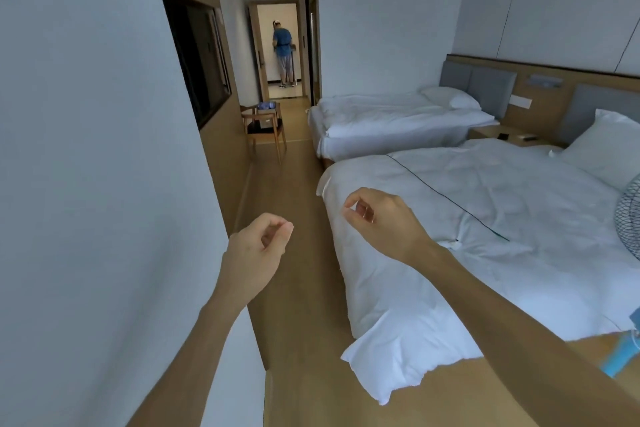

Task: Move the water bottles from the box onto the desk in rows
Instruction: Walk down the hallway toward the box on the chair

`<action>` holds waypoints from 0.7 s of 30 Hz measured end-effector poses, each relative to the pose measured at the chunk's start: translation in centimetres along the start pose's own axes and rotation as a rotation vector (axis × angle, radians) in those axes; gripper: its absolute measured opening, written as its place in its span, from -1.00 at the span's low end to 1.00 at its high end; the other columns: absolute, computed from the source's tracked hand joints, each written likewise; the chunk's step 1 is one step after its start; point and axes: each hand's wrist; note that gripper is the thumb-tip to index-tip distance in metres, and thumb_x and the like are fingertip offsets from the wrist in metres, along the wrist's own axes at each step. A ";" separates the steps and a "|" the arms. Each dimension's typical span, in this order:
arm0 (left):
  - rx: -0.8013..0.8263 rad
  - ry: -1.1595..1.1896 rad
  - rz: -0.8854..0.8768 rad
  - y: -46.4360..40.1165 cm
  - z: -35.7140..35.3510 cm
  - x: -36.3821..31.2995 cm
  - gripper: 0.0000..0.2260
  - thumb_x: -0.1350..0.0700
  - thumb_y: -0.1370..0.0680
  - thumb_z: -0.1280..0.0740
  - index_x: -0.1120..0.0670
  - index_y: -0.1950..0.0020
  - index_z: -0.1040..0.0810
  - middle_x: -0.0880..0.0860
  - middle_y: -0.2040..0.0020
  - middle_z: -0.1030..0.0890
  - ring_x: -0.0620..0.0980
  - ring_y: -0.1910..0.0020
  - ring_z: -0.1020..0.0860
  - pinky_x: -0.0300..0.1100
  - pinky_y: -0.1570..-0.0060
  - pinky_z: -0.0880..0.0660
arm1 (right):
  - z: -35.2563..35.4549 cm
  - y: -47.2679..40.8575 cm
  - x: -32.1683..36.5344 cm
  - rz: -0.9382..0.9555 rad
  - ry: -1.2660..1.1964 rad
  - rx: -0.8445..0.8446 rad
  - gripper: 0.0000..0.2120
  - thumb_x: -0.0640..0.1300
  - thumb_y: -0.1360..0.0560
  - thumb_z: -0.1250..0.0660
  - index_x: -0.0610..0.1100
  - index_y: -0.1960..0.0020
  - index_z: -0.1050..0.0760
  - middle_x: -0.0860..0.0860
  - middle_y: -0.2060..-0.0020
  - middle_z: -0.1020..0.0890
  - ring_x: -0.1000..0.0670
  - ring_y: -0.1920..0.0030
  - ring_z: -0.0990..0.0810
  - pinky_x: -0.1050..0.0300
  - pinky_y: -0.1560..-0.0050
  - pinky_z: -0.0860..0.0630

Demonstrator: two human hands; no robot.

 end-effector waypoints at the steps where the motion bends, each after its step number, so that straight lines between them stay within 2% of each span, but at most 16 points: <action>1: 0.005 -0.013 -0.008 -1.4 -0.5 0.6 -0.85 -0.10 -0.58 -0.26 -0.08 0.00 -0.56 -0.17 0.26 -0.59 -0.10 0.22 -0.60 -0.30 0.19 -0.56 | -0.5 -1.3 -0.8 -0.004 -0.001 0.002 -0.86 0.08 -0.56 -0.27 0.06 -0.01 -0.54 0.19 0.22 -0.55 0.17 0.20 -0.54 0.14 0.08 -0.57; 6: 0.023 -0.045 -0.024 -9.5 -3.1 3.4 -0.84 -0.10 -0.58 -0.26 -0.07 -0.01 -0.58 -0.16 0.26 -0.58 -0.11 0.21 -0.59 -0.26 0.19 -0.56 | -3.1 -9.3 -5.5 0.001 -0.030 -0.006 -0.86 0.08 -0.56 -0.27 0.05 0.00 -0.54 0.17 0.21 -0.56 0.15 0.20 -0.54 0.15 0.10 -0.55; 11: 0.030 -0.108 -0.053 -18.7 -5.2 6.1 -0.87 -0.14 -0.58 -0.24 -0.16 0.02 -0.54 -0.19 0.25 -0.59 -0.18 0.22 -0.58 -0.15 0.18 -0.59 | -5.7 -18.7 -10.3 0.030 -0.077 0.001 -0.88 0.07 -0.56 -0.26 0.08 0.02 -0.54 0.16 0.25 -0.54 0.15 0.23 -0.52 0.25 0.20 -0.47; 14: 0.035 -0.143 -0.053 -24.4 -6.2 7.5 -0.88 -0.15 -0.58 -0.24 -0.19 0.04 -0.53 -0.18 0.20 -0.61 -0.17 0.21 -0.59 -0.07 0.15 -0.59 | -6.8 -25.1 -12.9 0.052 -0.099 0.034 -0.89 0.08 -0.54 -0.24 0.11 0.07 -0.53 0.16 0.23 -0.56 0.15 0.24 -0.52 0.18 0.18 -0.51; 17: 0.015 -0.171 -0.048 -29.6 -6.9 8.7 -0.88 -0.15 -0.57 -0.24 -0.19 0.04 -0.53 -0.20 0.19 -0.60 -0.18 0.21 -0.58 -0.09 0.16 -0.58 | -7.7 -31.2 -14.8 0.055 -0.111 0.045 -0.91 0.06 -0.56 -0.27 0.08 0.06 -0.51 0.16 0.24 -0.57 0.18 0.24 -0.52 0.24 0.21 -0.45; 21: 0.013 -0.208 -0.027 -35.8 -7.7 10.9 -0.88 -0.15 -0.57 -0.24 -0.19 0.04 -0.53 -0.26 0.17 -0.59 -0.22 0.19 -0.57 -0.16 0.15 -0.55 | -9.6 -38.1 -16.6 0.096 -0.130 0.067 -0.91 0.05 -0.57 -0.27 0.07 0.02 -0.52 0.16 0.21 -0.61 0.18 0.20 -0.54 0.25 0.18 -0.48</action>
Point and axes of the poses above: each hand's wrist, its own y-axis away from the middle knuckle, its own z-axis out of the back of the hand, x = y × z
